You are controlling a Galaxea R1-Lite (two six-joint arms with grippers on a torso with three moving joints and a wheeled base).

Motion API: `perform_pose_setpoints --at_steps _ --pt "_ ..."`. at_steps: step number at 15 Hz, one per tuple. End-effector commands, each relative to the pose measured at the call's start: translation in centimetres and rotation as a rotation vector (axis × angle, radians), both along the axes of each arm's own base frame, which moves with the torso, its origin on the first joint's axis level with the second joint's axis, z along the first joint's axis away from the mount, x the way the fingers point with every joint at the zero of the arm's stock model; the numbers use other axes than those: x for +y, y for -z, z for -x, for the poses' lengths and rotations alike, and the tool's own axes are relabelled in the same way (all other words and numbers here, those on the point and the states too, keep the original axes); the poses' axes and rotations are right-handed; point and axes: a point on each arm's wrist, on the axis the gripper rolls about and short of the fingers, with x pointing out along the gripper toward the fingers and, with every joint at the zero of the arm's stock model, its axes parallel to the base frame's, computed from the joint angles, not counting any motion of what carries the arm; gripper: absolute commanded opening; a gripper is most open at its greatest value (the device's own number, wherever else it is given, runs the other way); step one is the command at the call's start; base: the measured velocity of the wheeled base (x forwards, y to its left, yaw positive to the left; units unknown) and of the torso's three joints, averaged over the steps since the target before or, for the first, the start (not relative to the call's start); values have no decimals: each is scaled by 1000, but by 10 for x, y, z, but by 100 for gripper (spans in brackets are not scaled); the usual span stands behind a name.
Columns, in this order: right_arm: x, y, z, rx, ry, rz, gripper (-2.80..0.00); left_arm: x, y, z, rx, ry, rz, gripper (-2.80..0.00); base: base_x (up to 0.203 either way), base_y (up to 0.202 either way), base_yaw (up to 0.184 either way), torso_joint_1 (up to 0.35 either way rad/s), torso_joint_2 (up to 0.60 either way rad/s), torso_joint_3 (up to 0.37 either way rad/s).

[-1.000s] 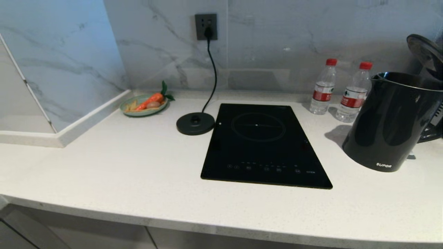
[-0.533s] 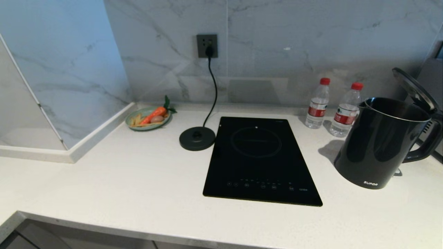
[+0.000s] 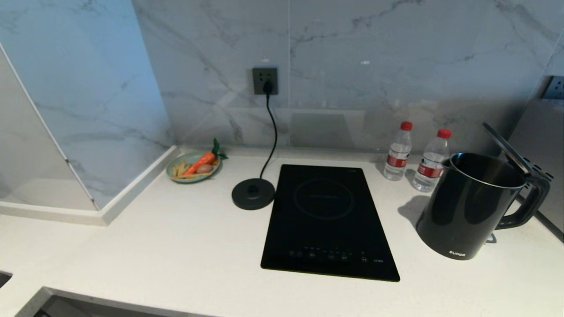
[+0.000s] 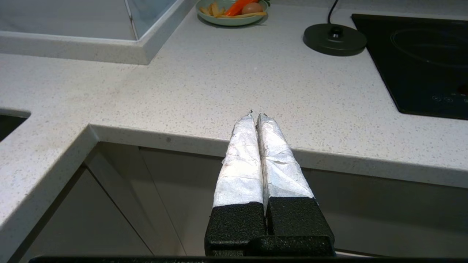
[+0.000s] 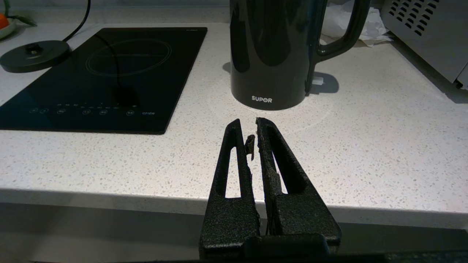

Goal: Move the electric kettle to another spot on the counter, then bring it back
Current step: Grab the kettle

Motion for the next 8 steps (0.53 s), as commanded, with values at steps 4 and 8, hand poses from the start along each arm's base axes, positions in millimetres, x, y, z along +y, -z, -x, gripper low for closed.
perform_pose_setpoints --at_steps 4,8 --pt "0 0 0 -3 0 0 -280 0 0 0 0 -1 1 -280 0 0 0 157 -372 -225" --pt "0 0 0 -3 0 0 -280 0 0 0 0 -1 1 -280 0 0 0 140 -336 -192"
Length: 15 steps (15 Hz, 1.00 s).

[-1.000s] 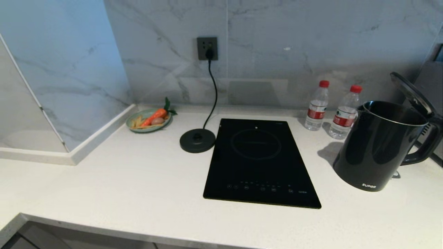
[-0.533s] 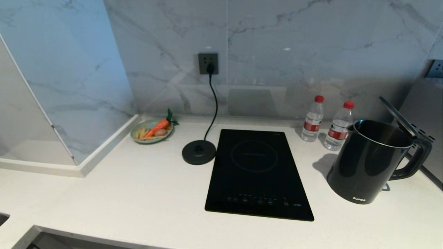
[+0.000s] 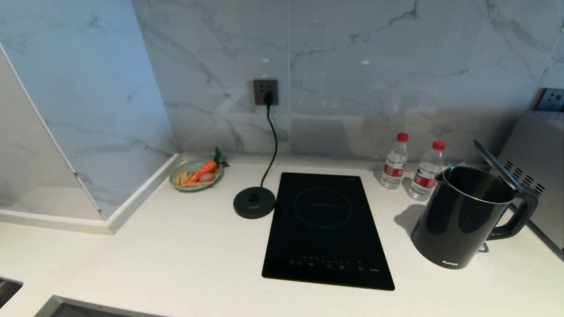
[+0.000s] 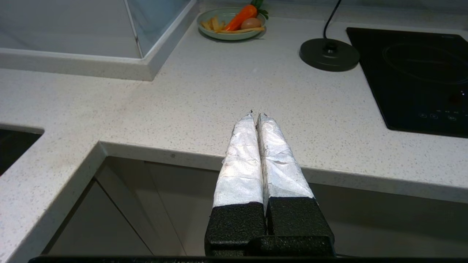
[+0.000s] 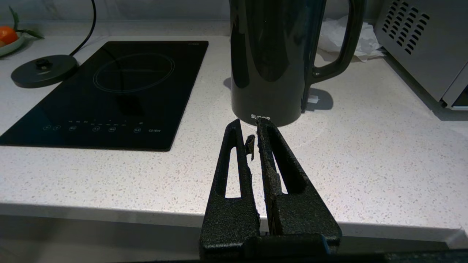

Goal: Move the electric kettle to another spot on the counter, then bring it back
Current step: Grab the kettle

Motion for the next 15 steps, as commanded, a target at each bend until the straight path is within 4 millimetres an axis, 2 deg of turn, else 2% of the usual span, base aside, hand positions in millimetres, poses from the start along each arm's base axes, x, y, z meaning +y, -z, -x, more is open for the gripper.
perform_pose_setpoints --at_steps 1,12,13,15 --pt "0 0 0 -3 -1 0 -280 0 0 0 0 -1 0 -280 0 0 0 145 -340 -192" --pt "0 0 0 -3 3 8 -280 0 0 0 2 -1 0 -280 0 0 0 6 -10 -7" --pt "0 -5 2 -20 7 9 -280 0 0 0 2 -1 0 -280 0 0 0 0 0 0" --pt "0 -35 10 -81 17 3 -280 0 0 0 1 -1 0 -280 0 0 0 0 0 0"
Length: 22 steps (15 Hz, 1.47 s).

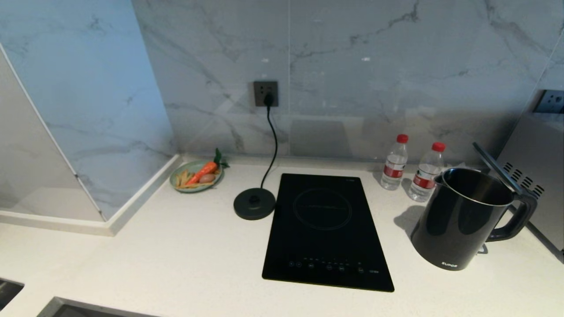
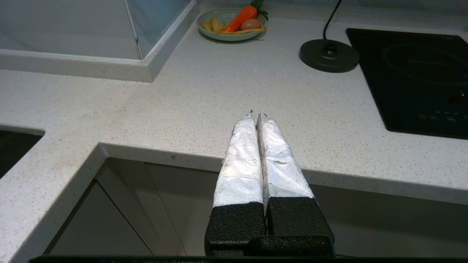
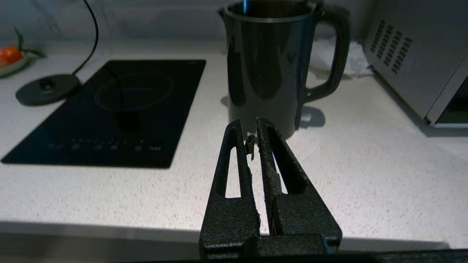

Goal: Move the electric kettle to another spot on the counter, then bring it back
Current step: Grab the kettle

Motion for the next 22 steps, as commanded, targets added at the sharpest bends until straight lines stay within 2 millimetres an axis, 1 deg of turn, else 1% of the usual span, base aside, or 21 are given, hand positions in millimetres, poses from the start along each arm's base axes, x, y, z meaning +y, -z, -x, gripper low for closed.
perform_pose_setpoints --at_steps 1,4,7,10,12,13,15,17,19,22 --pt "0 -32 6 -28 4 -2 -280 0 0 0 0 -1 1 -280 0 0 0 0 0 0" --pt "0 -75 0 -6 10 -1 -280 0 0 0 0 -1 1 -280 0 0 0 0 0 0" --pt "-1 -126 -22 22 22 -5 -280 0 0 0 0 -1 1 -280 0 0 0 0 0 0" --pt "-2 -178 -57 39 61 -53 -280 0 0 0 0 -1 1 -280 0 0 0 0 0 0" --pt "-3 -206 -89 57 89 -102 -280 0 0 0 0 -1 1 -280 0 0 0 0 0 0" --pt "-3 -215 -102 68 97 -115 -280 0 0 0 -2 -1 1 -280 0 0 0 0 0 0" --pt "-4 -222 -127 105 109 -131 -280 0 0 0 0 -1 1 -280 0 0 0 0 0 0" --pt "-4 -229 -143 115 102 -138 -280 0 0 0 0 -1 1 -280 0 0 0 0 0 0" --pt "-2 -245 -156 89 53 -140 -280 0 0 0 0 -1 1 -280 0 0 0 0 0 0" --pt "-2 -260 -189 95 9 -171 -280 0 0 0 0 -1 1 -280 0 0 0 0 0 0"
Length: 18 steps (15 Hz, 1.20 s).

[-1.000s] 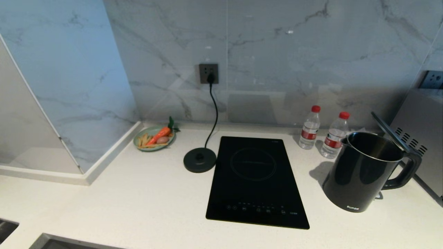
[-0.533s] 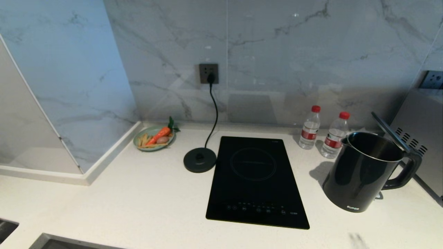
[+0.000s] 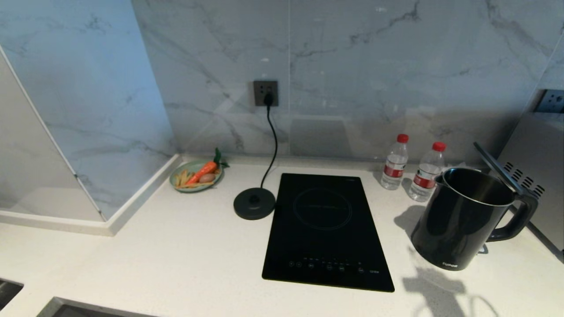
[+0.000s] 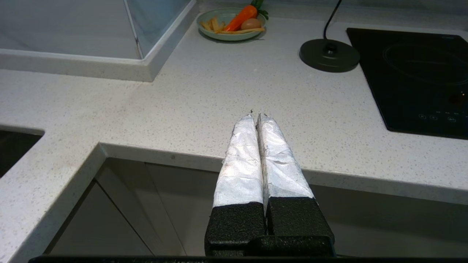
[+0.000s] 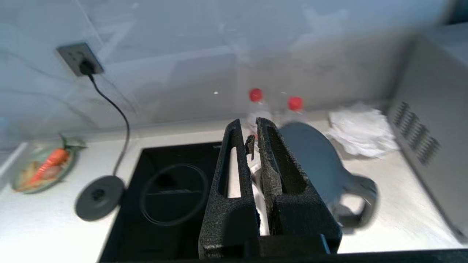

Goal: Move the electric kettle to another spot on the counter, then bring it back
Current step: Grab the kettle

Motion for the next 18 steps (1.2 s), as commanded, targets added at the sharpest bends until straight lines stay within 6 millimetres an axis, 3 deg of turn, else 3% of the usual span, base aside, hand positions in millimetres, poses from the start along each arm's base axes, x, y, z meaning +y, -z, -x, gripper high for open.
perform_pose_setpoints --at_steps 1,5,7,10,13,15,18 --pt "0 -7 -40 35 -8 -28 -280 0 0 0 0 -1 1 -280 0 0 0 0 0 0" --pt "1 -8 -71 47 -32 -102 -280 0 0 0 0 -1 1 -280 0 0 0 0 0 0" --pt "7 -13 -76 26 -76 -107 -280 0 0 0 0 -1 1 -280 0 0 0 0 0 0" --pt "14 10 -84 109 -102 -105 -280 0 0 0 2 -1 1 -280 0 0 0 0 0 0" --pt "5 27 -103 152 -65 -103 -280 0 0 0 0 -1 1 -280 0 0 0 0 0 0" --pt "0 35 -112 79 -45 -37 -280 0 0 0 2 -1 1 -280 0 0 0 0 0 0" --pt "-13 33 -116 39 7 18 -280 0 0 0 0 -1 1 -280 0 0 0 0 0 0"
